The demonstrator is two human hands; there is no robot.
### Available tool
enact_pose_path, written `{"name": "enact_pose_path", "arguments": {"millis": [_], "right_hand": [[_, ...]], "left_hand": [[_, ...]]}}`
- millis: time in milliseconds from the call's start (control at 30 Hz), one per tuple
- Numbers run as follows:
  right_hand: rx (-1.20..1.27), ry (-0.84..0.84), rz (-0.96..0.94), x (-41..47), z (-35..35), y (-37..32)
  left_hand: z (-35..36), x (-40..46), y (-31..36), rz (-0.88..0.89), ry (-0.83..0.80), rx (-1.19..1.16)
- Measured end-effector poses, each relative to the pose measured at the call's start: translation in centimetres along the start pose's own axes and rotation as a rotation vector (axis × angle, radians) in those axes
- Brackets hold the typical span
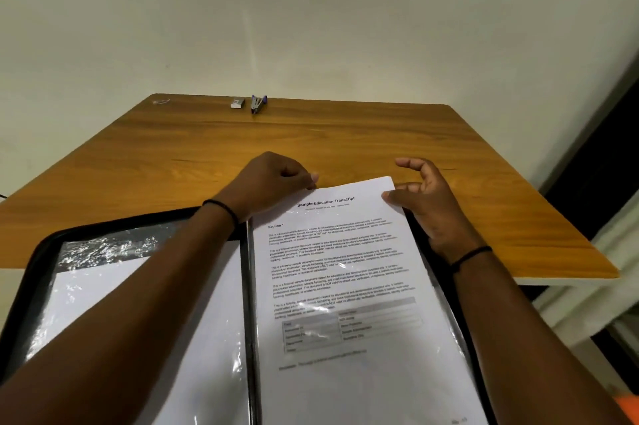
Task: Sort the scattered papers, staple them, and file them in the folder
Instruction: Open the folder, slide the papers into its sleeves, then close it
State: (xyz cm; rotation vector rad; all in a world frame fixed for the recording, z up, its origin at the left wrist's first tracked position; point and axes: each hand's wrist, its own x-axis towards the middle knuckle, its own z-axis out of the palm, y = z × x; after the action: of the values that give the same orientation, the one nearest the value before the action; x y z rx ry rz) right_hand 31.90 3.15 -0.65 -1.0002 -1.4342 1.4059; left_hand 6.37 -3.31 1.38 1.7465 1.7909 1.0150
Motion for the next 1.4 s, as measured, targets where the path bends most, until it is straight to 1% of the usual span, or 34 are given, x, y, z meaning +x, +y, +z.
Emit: {"name": "enact_pose_path", "arguments": {"millis": [67,300,433,567,667,800,900,967,1067,1133,1200,1267,1333,1400], "right_hand": [[0.012,0.025,-0.015,0.3,0.0,0.1],[0.016,0.079,-0.070,0.2,0.2,-0.9],[-0.069,0.054,-0.112,0.2,0.7,-2.0],[-0.117,-0.005,-0.133,-0.2,1.0,-2.6],[-0.117,0.009,-0.133,-0.4,1.1,-2.8],[-0.091,0.059,-0.124,-0.9,1.5,-3.0],[-0.140,0.077,-0.095,-1.7,1.3,-3.3],[-0.218,0.040,-0.033,-2.8,0.7,-3.5],[-0.285,-0.082,0.113,-4.6,-0.9,-3.5],[-0.401,-0.195,0.201,-5.9,-1.7,-3.4],[-0.494,-0.253,0.251,-7.0,-2.1,-3.2],[-0.491,-0.245,0.240,-7.4,-2.0,-3.0],[-0.460,-0.231,0.196,-8.0,-1.6,-3.4],[-0.428,-0.256,0.150,-8.9,-0.9,-4.3]], "left_hand": [[0.6,0.1,0.3,0.042,-0.001,0.026],[0.7,-0.5,1.2,0.067,0.001,0.050],[0.5,-1.4,1.3,0.030,-0.111,-0.027],[0.7,-2.1,1.4,0.019,-0.198,-0.032],[0.4,-2.3,1.6,0.001,-0.235,-0.061],[0.1,-2.6,1.6,0.003,-0.243,-0.067],[0.5,-2.9,1.8,0.008,-0.144,-0.043],[0.7,-3.1,1.8,0.025,-0.095,-0.059],[1.0,-3.2,1.5,0.034,-0.049,-0.074],[1.2,-3.3,1.5,0.043,-0.020,-0.060],[1.6,-3.3,1.5,0.070,0.039,-0.012],[1.8,-3.1,1.3,0.068,0.122,0.059],[1.9,-3.2,1.1,0.074,0.212,0.193],[1.7,-3.9,1.0,0.103,0.344,0.300]]}}
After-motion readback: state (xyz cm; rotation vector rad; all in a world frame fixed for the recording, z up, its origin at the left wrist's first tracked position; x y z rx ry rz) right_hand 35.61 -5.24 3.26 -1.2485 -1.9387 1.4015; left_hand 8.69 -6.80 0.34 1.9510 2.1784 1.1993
